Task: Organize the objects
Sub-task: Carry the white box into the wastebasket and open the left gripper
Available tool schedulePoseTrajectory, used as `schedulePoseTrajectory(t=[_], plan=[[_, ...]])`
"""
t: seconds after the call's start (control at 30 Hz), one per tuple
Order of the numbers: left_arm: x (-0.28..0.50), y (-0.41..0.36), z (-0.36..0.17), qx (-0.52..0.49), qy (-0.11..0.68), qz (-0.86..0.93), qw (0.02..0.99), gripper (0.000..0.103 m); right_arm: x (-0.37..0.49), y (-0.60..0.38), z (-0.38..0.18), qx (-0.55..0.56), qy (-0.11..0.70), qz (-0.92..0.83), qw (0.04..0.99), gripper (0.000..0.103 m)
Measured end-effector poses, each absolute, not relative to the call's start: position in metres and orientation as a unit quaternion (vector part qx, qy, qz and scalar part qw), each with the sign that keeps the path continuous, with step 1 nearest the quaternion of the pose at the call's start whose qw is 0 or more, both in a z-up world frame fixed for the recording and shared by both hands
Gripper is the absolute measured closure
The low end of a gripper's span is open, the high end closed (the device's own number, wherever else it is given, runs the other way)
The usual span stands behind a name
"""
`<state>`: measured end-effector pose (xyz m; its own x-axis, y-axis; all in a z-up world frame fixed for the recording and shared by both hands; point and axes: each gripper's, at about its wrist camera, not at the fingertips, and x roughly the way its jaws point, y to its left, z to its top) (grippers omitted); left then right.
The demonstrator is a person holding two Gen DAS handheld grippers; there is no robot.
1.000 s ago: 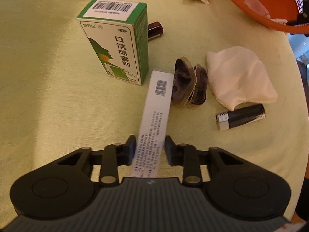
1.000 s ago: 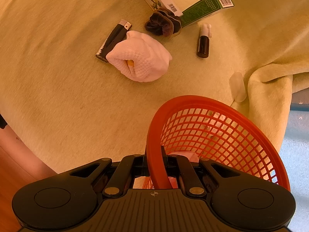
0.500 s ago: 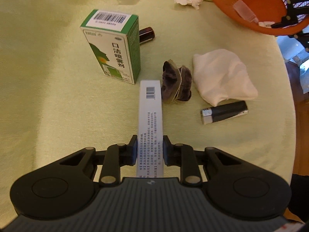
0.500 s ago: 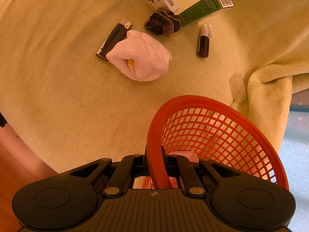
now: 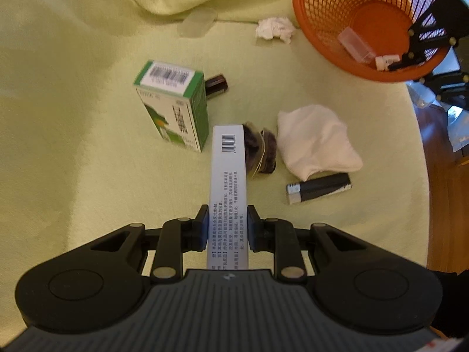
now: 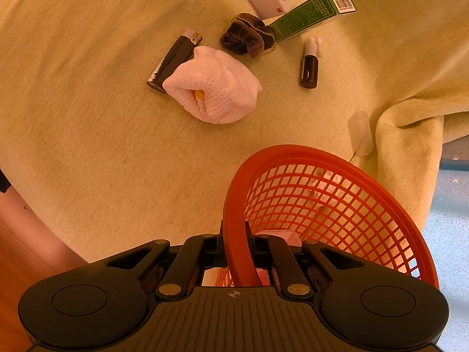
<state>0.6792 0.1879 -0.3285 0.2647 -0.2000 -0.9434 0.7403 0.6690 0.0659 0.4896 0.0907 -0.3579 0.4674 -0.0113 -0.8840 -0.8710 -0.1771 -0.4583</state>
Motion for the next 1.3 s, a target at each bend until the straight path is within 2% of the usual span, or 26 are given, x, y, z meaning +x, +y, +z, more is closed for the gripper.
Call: schedulePoseTrajectory(t=[0.47, 0.73, 0.97, 1.0, 1.07, 1.1, 1.3], plan=[[0.692, 0.114, -0.271, 0.281, 0.442, -0.414, 0.744, 0.082, 0.487, 0.089, -0.359, -0.675, 0.302, 0.413, 0.531, 0.101], [0.706, 0.046, -0.262, 0.312, 0.398, -0.492, 0.709, 0.082, 0.484, 0.085, -0.359, -0.675, 0.298, 0.417, 0.531, 0.101], [0.706, -0.003, -0.263, 0.300, 0.386, -0.552, 0.675, 0.082, 0.484, 0.085, -0.359, -0.670, 0.299, 0.417, 0.536, 0.101], [0.706, -0.009, -0.263, 0.293, 0.382, -0.561, 0.674, 0.081, 0.484, 0.083, -0.358, -0.669, 0.299, 0.416, 0.538, 0.102], [0.707, -0.018, -0.260, 0.274, 0.373, -0.561, 0.686, 0.069, 0.484, 0.082, -0.358, -0.668, 0.299, 0.416, 0.539, 0.102], [0.708, -0.019, -0.259, 0.266, 0.375, -0.561, 0.688, 0.066, 0.484, 0.082, -0.358, -0.668, 0.300, 0.416, 0.540, 0.102], [0.714, 0.001, -0.257, 0.256, 0.383, -0.524, 0.716, 0.067, 0.484, 0.079, -0.357, -0.664, 0.302, 0.417, 0.543, 0.101]])
